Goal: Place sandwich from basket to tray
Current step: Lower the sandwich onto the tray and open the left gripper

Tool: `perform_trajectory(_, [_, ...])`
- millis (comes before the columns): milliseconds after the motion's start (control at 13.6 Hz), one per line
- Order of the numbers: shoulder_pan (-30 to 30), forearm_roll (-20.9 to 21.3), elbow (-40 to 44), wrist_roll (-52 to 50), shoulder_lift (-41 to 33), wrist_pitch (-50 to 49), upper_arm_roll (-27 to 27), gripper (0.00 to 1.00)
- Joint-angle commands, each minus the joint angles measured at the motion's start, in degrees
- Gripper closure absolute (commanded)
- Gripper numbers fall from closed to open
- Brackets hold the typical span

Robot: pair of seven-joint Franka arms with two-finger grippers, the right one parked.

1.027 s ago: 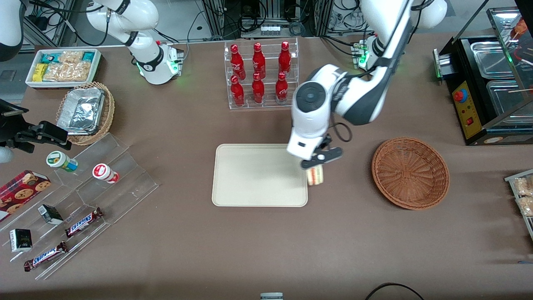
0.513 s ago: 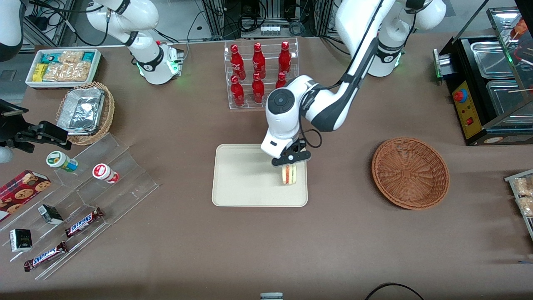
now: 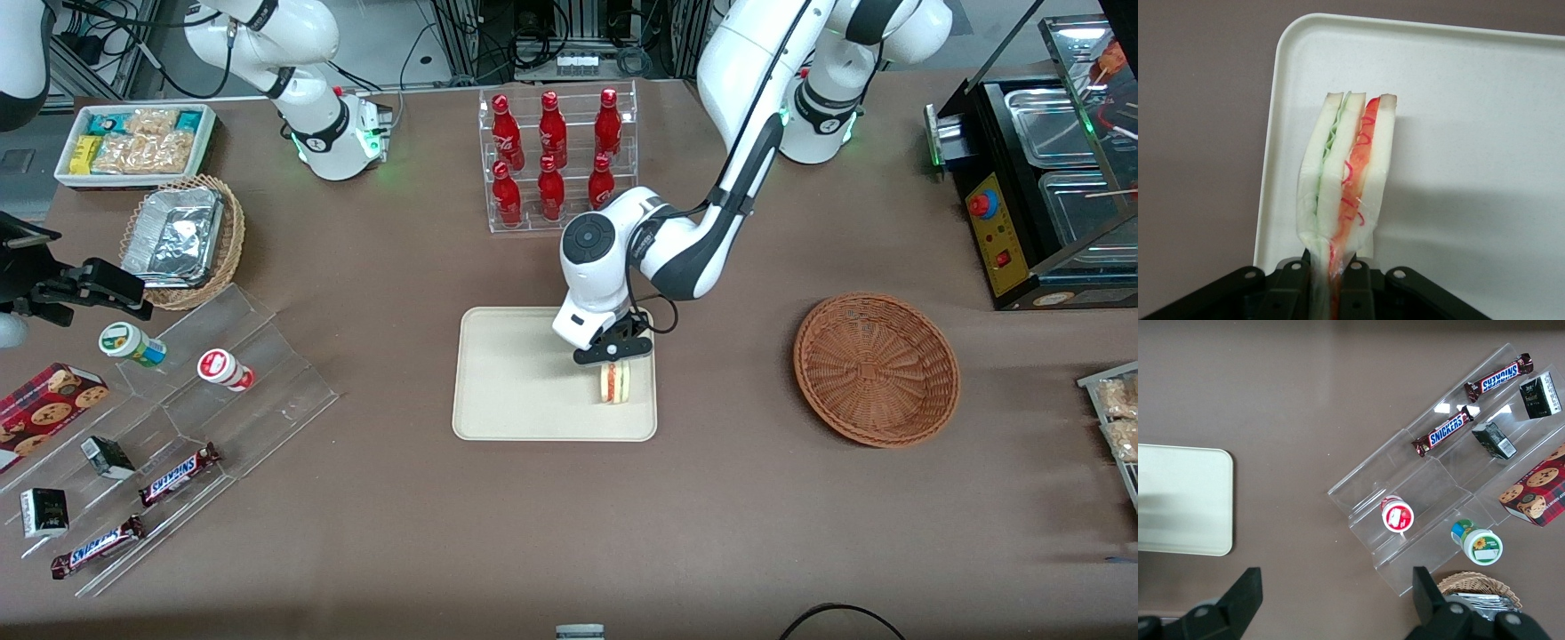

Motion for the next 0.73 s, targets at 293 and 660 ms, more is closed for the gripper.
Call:
perform_trajectory(293, [-1.5, 2.4, 1.7, 0.6, 2.8, 2.1, 0.5, 0.22])
perform_trajectory(660, [-1.0, 2.0, 2.0, 0.0, 1.6, 1.8, 0.7, 0.0])
